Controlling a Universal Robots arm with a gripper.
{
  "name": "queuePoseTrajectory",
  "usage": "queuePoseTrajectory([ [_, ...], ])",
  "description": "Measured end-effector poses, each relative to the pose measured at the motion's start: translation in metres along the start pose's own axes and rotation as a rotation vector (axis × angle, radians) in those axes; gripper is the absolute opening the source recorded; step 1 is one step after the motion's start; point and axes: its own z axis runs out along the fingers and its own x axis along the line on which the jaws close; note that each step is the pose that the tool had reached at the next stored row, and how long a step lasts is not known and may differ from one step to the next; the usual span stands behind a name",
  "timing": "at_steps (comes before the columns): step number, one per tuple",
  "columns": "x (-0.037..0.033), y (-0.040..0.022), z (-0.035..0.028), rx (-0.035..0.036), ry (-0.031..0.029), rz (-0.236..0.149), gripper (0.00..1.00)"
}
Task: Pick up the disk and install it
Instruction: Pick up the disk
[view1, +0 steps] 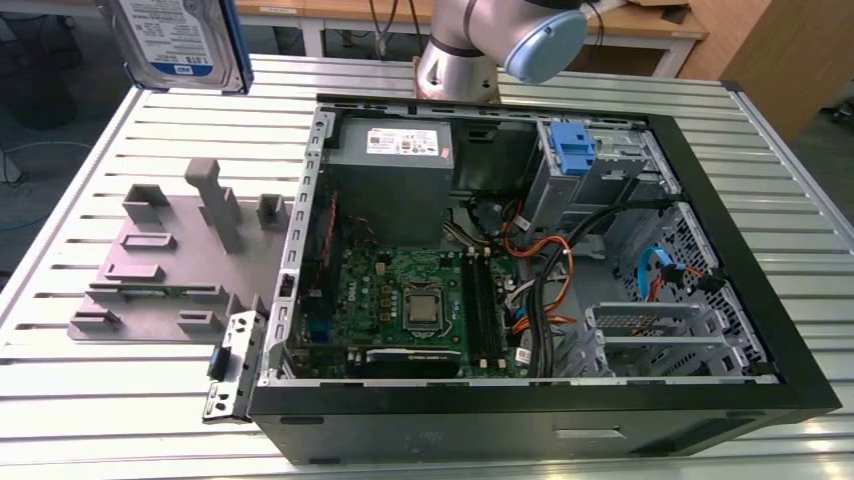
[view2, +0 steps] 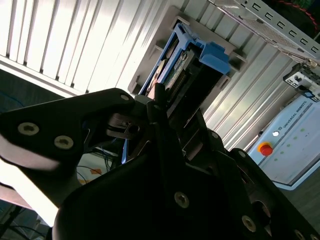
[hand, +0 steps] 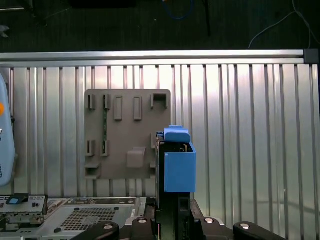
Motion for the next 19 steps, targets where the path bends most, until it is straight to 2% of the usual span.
queuePoseTrajectory([
  [9,-0.0002,-0.0067,0.0002,0.0000,-0.0001,0.000,0.35],
  [19,-0.0008,-0.0203,0.0003,0.0000,-0.0001,0.000,0.35],
])
